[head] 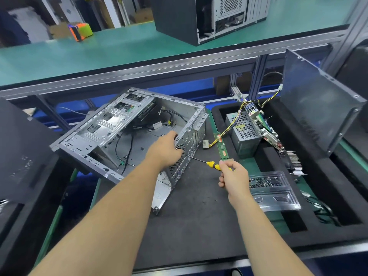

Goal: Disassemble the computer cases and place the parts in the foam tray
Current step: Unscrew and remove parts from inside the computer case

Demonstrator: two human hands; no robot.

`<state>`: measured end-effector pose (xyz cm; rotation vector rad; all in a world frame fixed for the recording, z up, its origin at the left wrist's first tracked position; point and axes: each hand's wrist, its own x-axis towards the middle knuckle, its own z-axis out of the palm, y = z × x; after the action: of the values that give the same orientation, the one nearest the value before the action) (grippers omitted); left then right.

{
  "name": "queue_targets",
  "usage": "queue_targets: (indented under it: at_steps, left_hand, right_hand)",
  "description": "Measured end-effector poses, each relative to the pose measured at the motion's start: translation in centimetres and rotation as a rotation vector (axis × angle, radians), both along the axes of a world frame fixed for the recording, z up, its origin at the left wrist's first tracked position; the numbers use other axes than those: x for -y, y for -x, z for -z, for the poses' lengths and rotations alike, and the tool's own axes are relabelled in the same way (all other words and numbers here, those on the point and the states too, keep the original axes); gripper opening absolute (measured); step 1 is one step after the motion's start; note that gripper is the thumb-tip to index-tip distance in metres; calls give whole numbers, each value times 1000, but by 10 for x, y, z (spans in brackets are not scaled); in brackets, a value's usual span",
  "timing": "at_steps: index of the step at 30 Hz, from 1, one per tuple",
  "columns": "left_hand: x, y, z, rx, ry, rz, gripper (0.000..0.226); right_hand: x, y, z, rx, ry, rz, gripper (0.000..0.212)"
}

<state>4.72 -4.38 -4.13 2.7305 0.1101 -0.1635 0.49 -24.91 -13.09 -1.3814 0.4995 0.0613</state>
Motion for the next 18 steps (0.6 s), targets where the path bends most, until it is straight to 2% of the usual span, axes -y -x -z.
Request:
queue_targets:
  at_steps: [5,10,14,18]
  left_hand:
    - [1,1,0,18,-8,4,41]
    - [1,0,0,18,-4,10,46]
    - [1,1,-1,18,-14,15,46]
    - [2,0,-1,14,-28,18,45]
  right_hand:
    - [-4,1,7,-27,-54,34,9]
    - [-4,1,11,-38,-111,42,8]
    - [-5,4,11,-7,-96,35,8]
    - [-5,8,9,77,12,17,10]
